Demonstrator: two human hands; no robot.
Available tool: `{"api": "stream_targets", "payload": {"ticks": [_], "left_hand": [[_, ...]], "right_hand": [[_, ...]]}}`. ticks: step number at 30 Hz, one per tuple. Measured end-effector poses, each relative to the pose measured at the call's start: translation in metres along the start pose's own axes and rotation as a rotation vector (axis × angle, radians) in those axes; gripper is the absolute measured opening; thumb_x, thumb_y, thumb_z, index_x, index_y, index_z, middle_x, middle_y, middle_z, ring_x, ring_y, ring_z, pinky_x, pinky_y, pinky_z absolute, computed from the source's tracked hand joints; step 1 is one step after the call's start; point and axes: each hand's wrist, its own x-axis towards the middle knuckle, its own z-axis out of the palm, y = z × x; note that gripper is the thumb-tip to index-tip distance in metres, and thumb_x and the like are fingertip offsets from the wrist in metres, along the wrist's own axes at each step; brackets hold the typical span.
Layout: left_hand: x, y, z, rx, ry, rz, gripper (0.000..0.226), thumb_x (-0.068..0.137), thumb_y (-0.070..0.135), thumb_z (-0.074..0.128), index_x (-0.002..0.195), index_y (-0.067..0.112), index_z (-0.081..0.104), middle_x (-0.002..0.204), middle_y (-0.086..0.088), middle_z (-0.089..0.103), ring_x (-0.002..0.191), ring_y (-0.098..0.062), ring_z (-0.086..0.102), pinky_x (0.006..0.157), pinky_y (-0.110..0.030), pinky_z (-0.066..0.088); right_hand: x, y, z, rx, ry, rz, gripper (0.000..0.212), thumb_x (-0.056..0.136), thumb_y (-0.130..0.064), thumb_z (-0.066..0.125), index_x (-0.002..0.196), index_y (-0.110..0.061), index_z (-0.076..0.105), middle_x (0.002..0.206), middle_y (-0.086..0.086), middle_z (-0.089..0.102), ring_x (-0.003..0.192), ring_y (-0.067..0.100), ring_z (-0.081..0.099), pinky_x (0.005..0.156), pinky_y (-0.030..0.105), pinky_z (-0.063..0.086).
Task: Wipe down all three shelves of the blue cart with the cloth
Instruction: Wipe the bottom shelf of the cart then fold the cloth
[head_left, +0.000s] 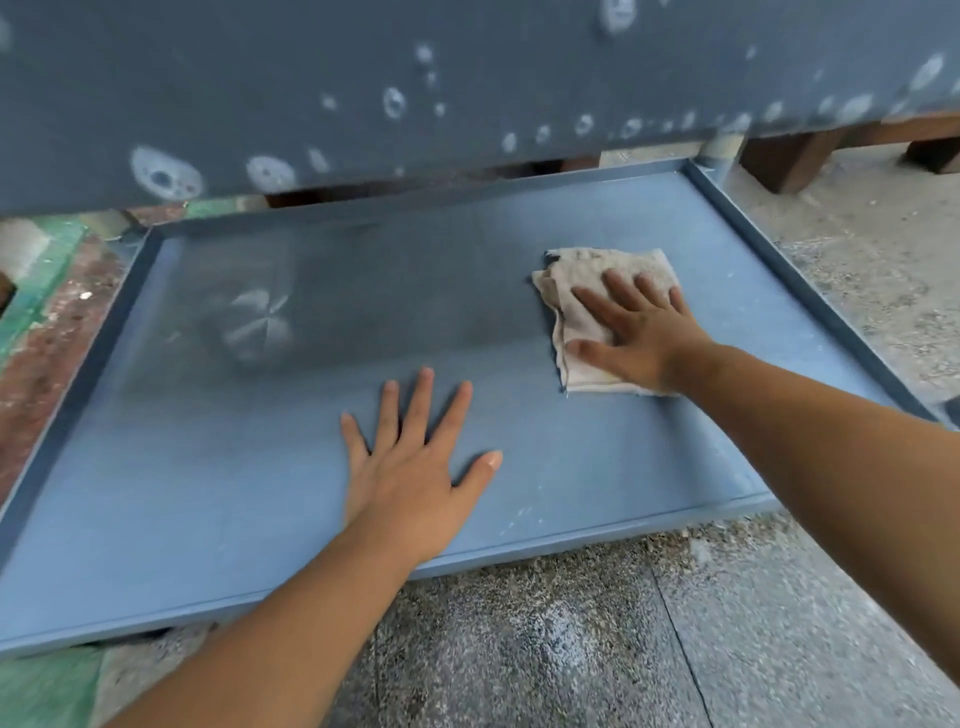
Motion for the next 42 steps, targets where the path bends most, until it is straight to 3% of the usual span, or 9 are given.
{"api": "stream_targets", "payload": {"ticks": [5,10,15,21,26,31,35,38,42], "left_hand": [[0.002,0.000,0.001,0.010,-0.002,-0.007,0.075,0.078,0.085,-0.007,0.144,0.055,-0.026,0.160,0.015,-0.029,0.147,-0.020,-0.032,0.117,-0.062,-0.011],[0.001,-0.001,0.001,0.002,0.006,-0.006,0.074,0.077,0.086,-0.007,0.142,0.057,-0.027,0.161,0.015,-0.028,0.147,-0.020,-0.030,0.117,-0.063,-0.010],[0.005,0.002,0.001,0.010,-0.009,-0.014,0.075,0.077,0.085,-0.006,0.143,0.055,-0.027,0.161,0.013,-0.028,0.148,-0.022,-0.030,0.115,-0.065,-0.009],[0.006,0.003,-0.003,0.022,-0.031,0.001,0.069,0.087,0.073,-0.003,0.149,0.049,-0.020,0.163,0.010,-0.024,0.150,-0.024,-0.024,0.115,-0.067,-0.003],[0.005,0.002,-0.005,-0.037,-0.005,0.017,0.059,0.096,0.051,0.003,0.153,0.045,-0.009,0.166,0.010,-0.013,0.152,-0.022,-0.016,0.116,-0.066,0.001],[0.005,-0.001,-0.009,-0.261,0.102,-0.037,0.057,0.100,0.046,0.016,0.156,0.033,0.016,0.165,0.013,0.013,0.153,-0.011,-0.001,0.120,-0.058,0.002],[0.002,-0.002,-0.012,-0.351,0.220,-0.045,0.056,0.099,0.044,0.021,0.152,0.027,0.027,0.158,0.006,0.035,0.150,-0.012,0.020,0.118,-0.056,0.012],[0.000,-0.004,-0.011,-0.313,0.222,-0.023,0.059,0.099,0.047,0.016,0.153,0.027,0.023,0.158,0.004,0.035,0.149,-0.014,0.022,0.117,-0.057,0.015],[0.001,-0.002,-0.006,-0.106,0.136,-0.005,0.071,0.091,0.065,-0.005,0.155,0.034,-0.002,0.164,0.005,0.016,0.152,-0.023,0.008,0.115,-0.064,0.011]], "right_hand": [[0.023,0.042,-0.008,0.009,0.030,0.222,0.094,0.068,-0.093,0.022,0.152,-0.052,0.011,0.168,-0.004,0.005,0.153,0.036,0.001,0.118,0.058,-0.001],[0.016,0.083,-0.015,0.039,0.050,0.413,0.098,0.067,-0.094,0.021,0.154,-0.048,0.012,0.169,-0.002,0.002,0.155,0.030,0.000,0.120,0.056,0.001],[0.011,0.079,-0.017,0.050,0.039,0.432,0.096,0.068,-0.088,0.022,0.154,-0.046,0.011,0.169,0.002,0.001,0.154,0.032,-0.001,0.120,0.057,0.002],[-0.011,0.034,-0.005,0.004,0.009,0.341,0.087,0.078,-0.084,0.018,0.156,-0.047,0.003,0.169,0.000,-0.001,0.153,0.039,-0.004,0.119,0.061,0.001],[-0.057,-0.044,0.012,0.023,-0.043,0.175,0.083,0.080,-0.081,0.014,0.154,-0.050,-0.007,0.168,-0.003,-0.014,0.153,0.035,-0.015,0.119,0.058,-0.009],[-0.090,-0.115,0.019,0.045,-0.074,0.027,0.066,0.096,-0.064,0.013,0.156,-0.045,-0.011,0.166,0.000,-0.022,0.151,0.033,-0.024,0.119,0.058,-0.015],[-0.115,-0.163,0.029,0.076,-0.107,-0.136,0.062,0.099,-0.053,0.010,0.156,-0.043,-0.012,0.164,0.000,-0.026,0.148,0.031,-0.031,0.119,0.055,-0.017],[-0.121,-0.165,0.030,0.039,-0.131,-0.186,0.062,0.101,-0.056,0.014,0.156,-0.044,-0.013,0.164,-0.001,-0.027,0.149,0.029,-0.030,0.121,0.052,-0.015],[-0.124,-0.131,0.024,-0.036,-0.113,-0.203,0.070,0.093,-0.072,0.016,0.153,-0.051,-0.015,0.164,-0.003,-0.027,0.150,0.026,-0.028,0.122,0.051,-0.012]]}}
